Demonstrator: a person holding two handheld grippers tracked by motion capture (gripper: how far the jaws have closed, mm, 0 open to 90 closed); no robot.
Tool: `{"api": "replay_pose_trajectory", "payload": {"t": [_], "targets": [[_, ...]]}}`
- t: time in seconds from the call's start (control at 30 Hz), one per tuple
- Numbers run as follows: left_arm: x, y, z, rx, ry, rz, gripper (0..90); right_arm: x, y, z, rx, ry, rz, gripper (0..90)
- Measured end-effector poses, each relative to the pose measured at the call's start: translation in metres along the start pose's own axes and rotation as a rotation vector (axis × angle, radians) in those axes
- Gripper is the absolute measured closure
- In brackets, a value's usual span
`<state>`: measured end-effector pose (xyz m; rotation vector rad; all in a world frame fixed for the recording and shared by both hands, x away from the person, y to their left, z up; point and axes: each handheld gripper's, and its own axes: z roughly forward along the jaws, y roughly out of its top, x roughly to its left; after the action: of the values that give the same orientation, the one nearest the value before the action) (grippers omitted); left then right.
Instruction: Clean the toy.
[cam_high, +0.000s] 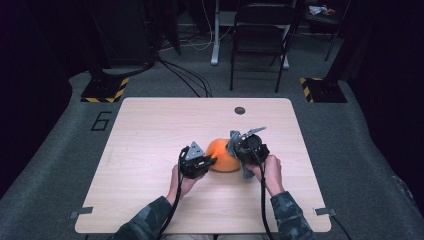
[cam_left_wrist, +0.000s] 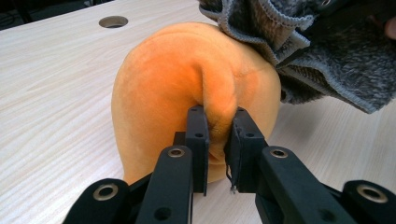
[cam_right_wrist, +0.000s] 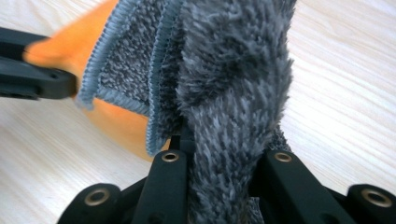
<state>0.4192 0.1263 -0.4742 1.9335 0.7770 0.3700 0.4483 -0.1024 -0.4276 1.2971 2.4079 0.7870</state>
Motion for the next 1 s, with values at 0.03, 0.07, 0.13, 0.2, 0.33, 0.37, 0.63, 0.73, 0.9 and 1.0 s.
{"api": "replay_pose_trajectory", "payload": {"t": [0.03,0.07,0.13,0.2,0.33,0.37,0.63,0.73,0.9,1.0], "targets": [[0.000,0.000,0.000,-0.001,0.000,0.002,79.8,-0.002,-0.001,0.001,0.005,0.001,0.011,76.6],[0.001,0.000,0.000,0.002,-0.003,0.001,79.8,-0.004,-0.002,0.002,0.010,0.005,0.018,76.6],[0.001,-0.001,0.000,-0.001,-0.001,0.000,79.8,-0.008,-0.004,0.004,0.028,-0.004,0.029,76.6],[0.000,-0.001,0.000,0.004,-0.004,-0.005,79.7,-0.012,-0.007,0.009,0.041,0.003,0.044,76.5],[-0.001,0.000,0.001,0.001,-0.003,0.007,79.6,-0.021,-0.014,0.017,0.071,-0.005,0.064,76.4],[-0.001,0.001,0.001,0.000,-0.004,0.007,79.5,-0.024,-0.017,0.021,0.078,-0.011,0.078,76.5],[0.001,-0.001,-0.001,-0.001,-0.001,-0.004,79.3,-0.037,-0.032,0.046,0.150,-0.016,0.124,76.5],[0.002,0.000,0.000,-0.004,-0.004,-0.007,79.3,-0.037,-0.023,0.029,0.141,-0.029,0.112,76.8],[0.001,-0.001,-0.001,0.007,-0.013,0.003,79.2,-0.023,-0.003,-0.006,0.040,-0.010,0.072,76.6],[0.000,0.000,-0.001,0.009,-0.011,0.020,79.1,0.004,0.009,-0.021,-0.027,0.019,-0.005,76.6]]}}
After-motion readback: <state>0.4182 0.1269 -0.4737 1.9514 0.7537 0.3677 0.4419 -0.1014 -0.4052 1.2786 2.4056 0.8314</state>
